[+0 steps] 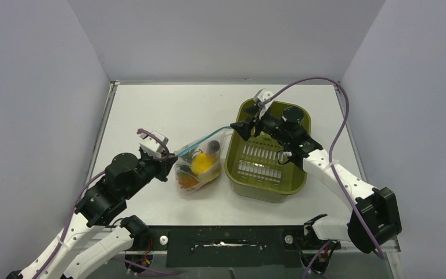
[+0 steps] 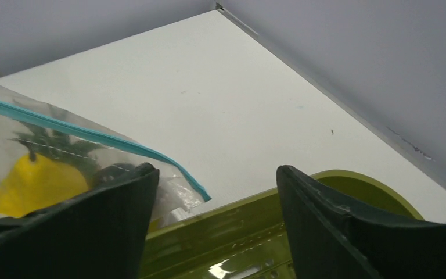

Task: Place the food in the zip-top bag and seal the zipper
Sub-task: Zip the zipper food storage bag at the center of the board, then place the zipper food storage bag at the center of the board.

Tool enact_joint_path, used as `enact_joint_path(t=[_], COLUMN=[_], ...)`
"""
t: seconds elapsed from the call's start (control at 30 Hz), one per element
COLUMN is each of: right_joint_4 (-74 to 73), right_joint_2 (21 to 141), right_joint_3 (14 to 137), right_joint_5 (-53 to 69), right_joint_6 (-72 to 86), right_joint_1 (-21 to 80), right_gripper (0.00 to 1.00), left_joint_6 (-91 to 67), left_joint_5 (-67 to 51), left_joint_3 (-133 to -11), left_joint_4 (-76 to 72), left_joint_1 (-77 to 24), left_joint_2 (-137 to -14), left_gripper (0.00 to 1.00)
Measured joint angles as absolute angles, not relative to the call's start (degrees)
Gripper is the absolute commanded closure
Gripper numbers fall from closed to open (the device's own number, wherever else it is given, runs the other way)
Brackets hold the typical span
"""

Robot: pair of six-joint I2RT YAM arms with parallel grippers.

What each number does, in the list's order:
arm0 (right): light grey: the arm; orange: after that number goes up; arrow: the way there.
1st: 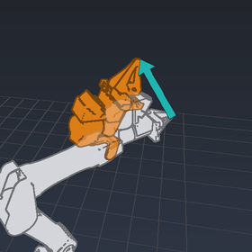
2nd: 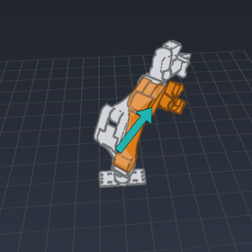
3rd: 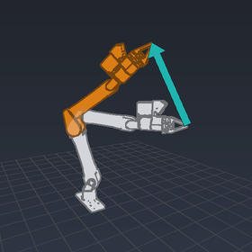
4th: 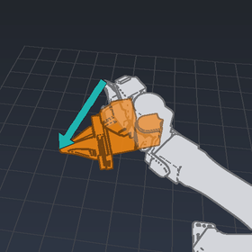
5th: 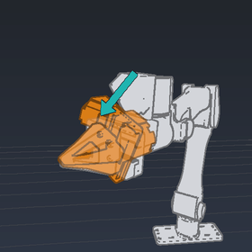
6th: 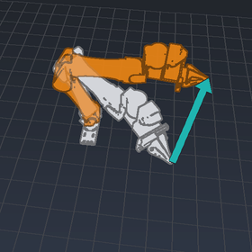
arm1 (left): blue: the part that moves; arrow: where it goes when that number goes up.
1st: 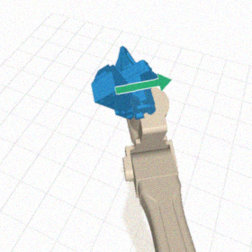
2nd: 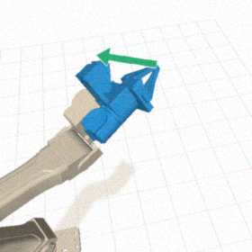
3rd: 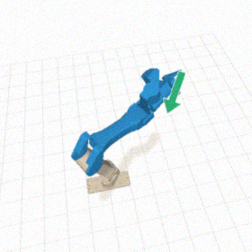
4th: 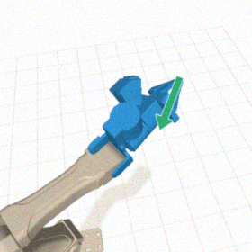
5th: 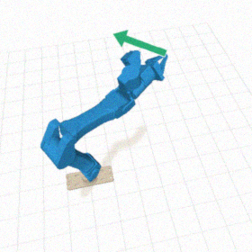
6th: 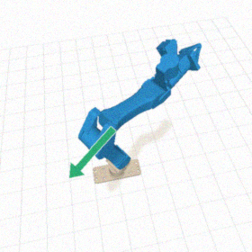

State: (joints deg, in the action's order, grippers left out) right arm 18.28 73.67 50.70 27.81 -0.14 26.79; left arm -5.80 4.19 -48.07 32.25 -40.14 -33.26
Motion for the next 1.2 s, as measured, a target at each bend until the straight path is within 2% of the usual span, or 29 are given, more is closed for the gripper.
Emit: enact_joint_path(t=[0.03, 0.07, 0.27, 0.5, 0.63, 0.9, 1.2], right_joint_4=[17.19, 16.19, 11.64, 8.34, 4.97, -3.25, -6.66], right_joint_2=[73.08, 72.40, 66.15, 57.32, 54.52, 52.88, 49.28], right_joint_3=[51.40, 51.99, 52.45, 52.36, 52.38, 52.40, 52.40], right_joint_5=[27.24, 26.79, 25.58, 22.17, 18.55, 10.20, 2.28], right_joint_6=[0.78, 1.80, 6.96, 10.17, 10.39, 11.68, 20.21], right_joint_1=[27.03, 27.11, 27.86, 28.58, 28.60, 28.60, 28.58], right_gripper=[0.12, 0.01, 0.02, 0.02, 0.02, 0.03, 0.02], left_joint_6=[-6.87, -7.81, -12.25, -14.98, -16.84, -23.31, -27.29], left_joint_5=[5.91, 7.66, 14.74, 20.84, 20.58, 12.64, 12.38], left_joint_3=[-47.44, -46.70, -44.07, -45.15, -45.15, -44.51, -41.78], left_joint_4=[31.31, 30.22, 26.22, 23.99, 23.44, 21.69, 19.44], left_joint_1=[-40.14, -40.14, -40.01, -37.67, -31.16, -11.27, -5.30], left_joint_2=[-33.26, -33.21, -34.15, -42.24, -43.77, -46.46, -48.18], left_gripper=[1.00, 1.00, 1.00, 1.00, 1.00, 1.00, 1.00])
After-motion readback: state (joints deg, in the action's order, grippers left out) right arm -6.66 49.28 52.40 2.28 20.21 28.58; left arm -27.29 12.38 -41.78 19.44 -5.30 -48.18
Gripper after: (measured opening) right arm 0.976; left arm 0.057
